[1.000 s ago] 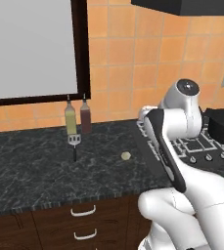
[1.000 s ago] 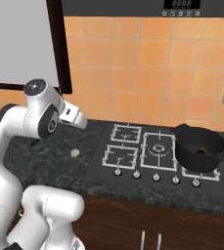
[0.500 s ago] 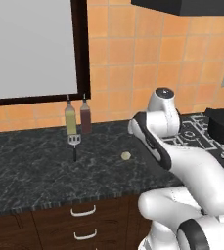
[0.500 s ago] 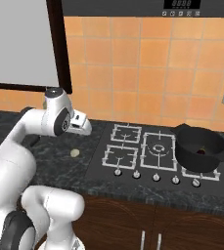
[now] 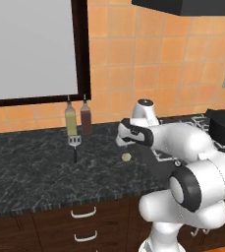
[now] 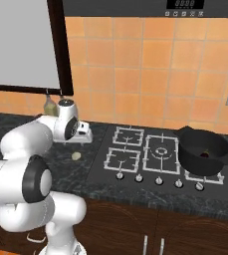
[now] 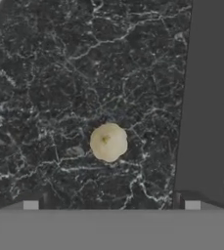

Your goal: Put the garlic and eggplant in the pot. Retrieve the spatula and lightly stir the vegetables in the pot.

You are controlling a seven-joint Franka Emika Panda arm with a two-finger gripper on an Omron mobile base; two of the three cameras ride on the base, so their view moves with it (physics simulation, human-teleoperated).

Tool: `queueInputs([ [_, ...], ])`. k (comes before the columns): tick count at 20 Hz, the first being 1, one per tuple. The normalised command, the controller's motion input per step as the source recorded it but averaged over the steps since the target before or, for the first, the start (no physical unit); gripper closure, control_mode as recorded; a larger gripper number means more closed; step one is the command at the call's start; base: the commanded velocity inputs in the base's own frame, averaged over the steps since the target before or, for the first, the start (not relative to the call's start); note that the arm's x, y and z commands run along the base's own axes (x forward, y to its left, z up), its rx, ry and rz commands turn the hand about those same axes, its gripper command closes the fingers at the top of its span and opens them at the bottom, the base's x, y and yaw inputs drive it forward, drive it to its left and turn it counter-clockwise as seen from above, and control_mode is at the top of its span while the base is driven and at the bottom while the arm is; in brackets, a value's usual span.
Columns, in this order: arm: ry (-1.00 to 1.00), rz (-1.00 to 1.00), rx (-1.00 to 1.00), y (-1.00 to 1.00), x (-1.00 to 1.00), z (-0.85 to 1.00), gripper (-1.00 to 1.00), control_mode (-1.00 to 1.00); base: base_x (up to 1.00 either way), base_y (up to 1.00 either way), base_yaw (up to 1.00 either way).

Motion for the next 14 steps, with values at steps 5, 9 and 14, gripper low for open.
queueInputs([
  [5,0.08,0.00,-0.07,0.04,0.17,-0.29,-1.00,-1.00,0.00,0.00,0.00],
  [9,0.04,0.00,-0.08,0.12,0.19,-0.47,-1.00,-1.00,0.00,0.00,0.00],
  [14,0.04,0.00,-0.02,0.04,0.06,-0.38,-1.00,-1.00,0.00,0.00,0.00],
])
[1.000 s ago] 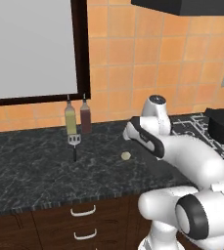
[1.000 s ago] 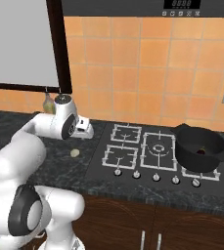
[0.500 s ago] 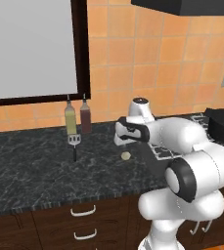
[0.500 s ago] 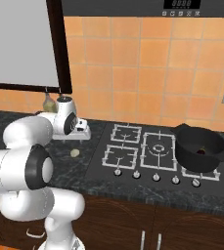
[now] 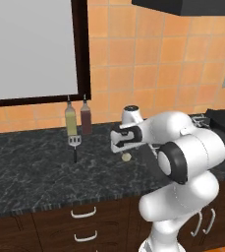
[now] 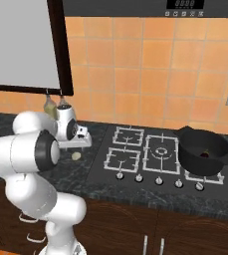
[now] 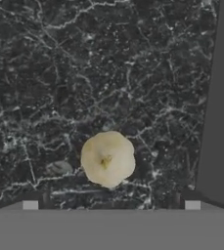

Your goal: Put the garlic and eggplant in the pot. Retrieve the spatula and lightly stir the vegetables in the pot.

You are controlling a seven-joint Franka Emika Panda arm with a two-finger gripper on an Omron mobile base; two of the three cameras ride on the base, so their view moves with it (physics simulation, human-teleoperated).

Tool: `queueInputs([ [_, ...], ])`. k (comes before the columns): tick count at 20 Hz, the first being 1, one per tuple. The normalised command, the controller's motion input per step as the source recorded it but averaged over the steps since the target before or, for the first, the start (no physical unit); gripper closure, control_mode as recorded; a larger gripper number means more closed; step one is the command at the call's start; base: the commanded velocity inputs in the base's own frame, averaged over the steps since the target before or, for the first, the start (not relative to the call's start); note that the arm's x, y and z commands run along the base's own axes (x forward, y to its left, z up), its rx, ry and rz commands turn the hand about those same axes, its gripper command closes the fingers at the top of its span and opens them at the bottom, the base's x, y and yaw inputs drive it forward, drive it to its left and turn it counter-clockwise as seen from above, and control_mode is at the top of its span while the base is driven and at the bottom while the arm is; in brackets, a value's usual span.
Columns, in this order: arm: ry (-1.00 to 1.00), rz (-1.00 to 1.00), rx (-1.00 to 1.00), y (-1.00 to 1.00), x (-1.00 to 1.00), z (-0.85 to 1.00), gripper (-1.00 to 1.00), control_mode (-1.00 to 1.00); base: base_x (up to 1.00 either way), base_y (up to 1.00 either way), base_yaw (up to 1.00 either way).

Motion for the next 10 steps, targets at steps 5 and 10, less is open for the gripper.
queueInputs([
  [5,0.02,0.00,0.00,0.00,0.00,-0.37,-1.00,-1.00,0.00,0.00,0.00],
  [10,0.02,0.00,0.00,0.00,0.07,-0.34,-1.00,-1.00,0.00,0.00,0.00],
])
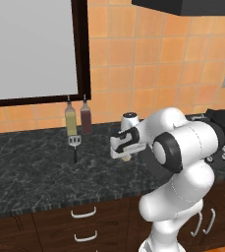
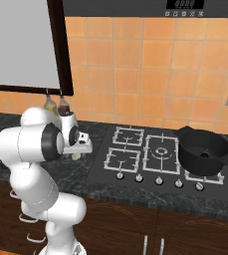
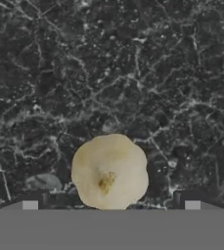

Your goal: Put the garlic and eggplant in the pot. Retrieve the spatula and lightly stir the vegetables in the pot.

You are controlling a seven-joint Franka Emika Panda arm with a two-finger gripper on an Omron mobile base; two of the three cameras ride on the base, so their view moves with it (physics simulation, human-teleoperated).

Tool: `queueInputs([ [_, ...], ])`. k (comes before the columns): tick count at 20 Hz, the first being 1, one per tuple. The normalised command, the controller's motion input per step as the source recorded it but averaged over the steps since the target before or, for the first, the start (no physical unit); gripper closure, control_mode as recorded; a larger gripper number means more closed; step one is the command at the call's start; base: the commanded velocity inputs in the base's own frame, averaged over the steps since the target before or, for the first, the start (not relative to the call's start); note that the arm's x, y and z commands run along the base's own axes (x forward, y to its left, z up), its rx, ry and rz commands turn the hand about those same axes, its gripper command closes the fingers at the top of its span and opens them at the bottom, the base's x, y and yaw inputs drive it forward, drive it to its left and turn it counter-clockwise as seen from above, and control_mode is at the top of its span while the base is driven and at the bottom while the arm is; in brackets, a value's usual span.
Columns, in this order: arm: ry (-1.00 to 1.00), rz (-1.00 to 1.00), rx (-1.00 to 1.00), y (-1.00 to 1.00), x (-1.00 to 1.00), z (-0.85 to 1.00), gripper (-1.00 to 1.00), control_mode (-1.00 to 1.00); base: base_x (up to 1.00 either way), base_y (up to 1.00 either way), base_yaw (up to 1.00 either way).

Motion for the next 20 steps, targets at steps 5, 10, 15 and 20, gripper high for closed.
queueInputs([
  [5,0.04,0.00,0.00,0.00,0.15,-0.24,-1.00,-1.00,0.00,0.00,0.00],
  [10,0.02,0.00,0.00,0.00,0.04,-0.06,1.00,-1.00,0.00,0.00,0.00],
  [15,0.00,0.00,0.00,0.00,-0.03,0.00,1.00,-1.00,0.00,0.00,0.00],
  [20,-0.11,0.00,0.03,-0.25,-0.56,0.61,1.00,-1.00,0.00,0.00,0.00],
])
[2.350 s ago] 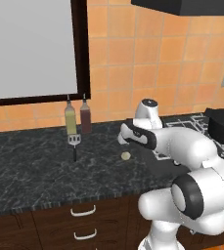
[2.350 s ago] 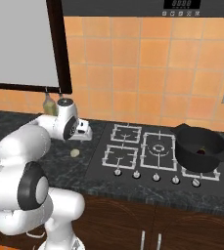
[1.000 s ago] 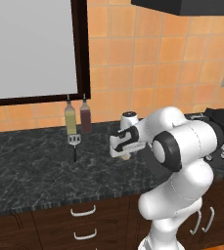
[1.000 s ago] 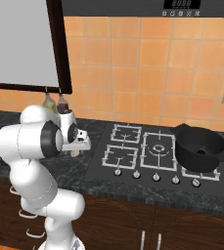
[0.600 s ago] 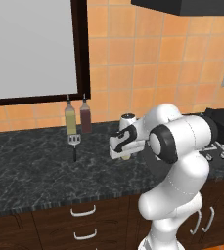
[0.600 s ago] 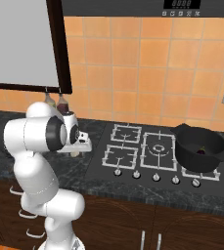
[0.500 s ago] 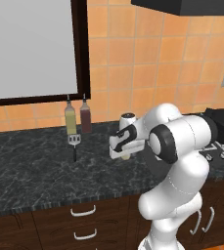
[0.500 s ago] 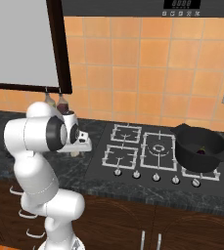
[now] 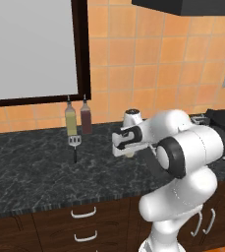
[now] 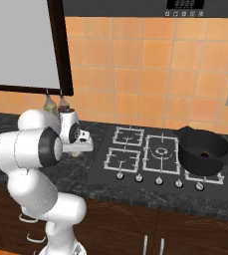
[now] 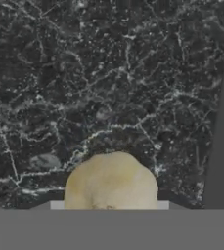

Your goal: Put the garlic and eggplant in the pot. Retrieve the spatula and lightly stir the vegetables in the pot.

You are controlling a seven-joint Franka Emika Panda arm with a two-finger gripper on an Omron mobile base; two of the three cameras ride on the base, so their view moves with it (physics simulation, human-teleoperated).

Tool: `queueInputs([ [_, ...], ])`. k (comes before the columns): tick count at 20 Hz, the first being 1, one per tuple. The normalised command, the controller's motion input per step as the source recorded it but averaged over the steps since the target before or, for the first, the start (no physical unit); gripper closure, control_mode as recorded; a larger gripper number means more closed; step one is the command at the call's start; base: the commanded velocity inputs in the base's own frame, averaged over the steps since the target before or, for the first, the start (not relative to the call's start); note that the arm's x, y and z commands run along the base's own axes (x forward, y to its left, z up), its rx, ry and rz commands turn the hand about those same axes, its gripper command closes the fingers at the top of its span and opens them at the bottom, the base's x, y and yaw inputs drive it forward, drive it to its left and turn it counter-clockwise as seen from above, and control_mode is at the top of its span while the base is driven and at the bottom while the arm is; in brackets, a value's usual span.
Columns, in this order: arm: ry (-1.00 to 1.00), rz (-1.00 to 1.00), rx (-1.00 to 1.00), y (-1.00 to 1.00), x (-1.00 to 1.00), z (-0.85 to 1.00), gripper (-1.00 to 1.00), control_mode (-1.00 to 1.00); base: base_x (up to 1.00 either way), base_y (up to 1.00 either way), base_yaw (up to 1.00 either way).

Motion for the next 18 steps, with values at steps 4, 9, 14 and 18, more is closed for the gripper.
queueInputs([
  [4,-0.10,0.00,0.13,-0.39,-0.73,1.00,1.00,-1.00,0.00,0.00,0.00],
  [9,-0.12,0.00,0.13,-0.28,-0.98,1.00,1.00,-1.00,0.00,0.00,0.00],
  [14,-0.14,0.00,0.20,-0.12,-0.90,1.00,1.00,-1.00,0.00,0.00,0.00],
  [18,-0.17,0.01,0.20,-0.17,-0.88,1.00,1.00,-1.00,0.00,0.00,0.00],
])
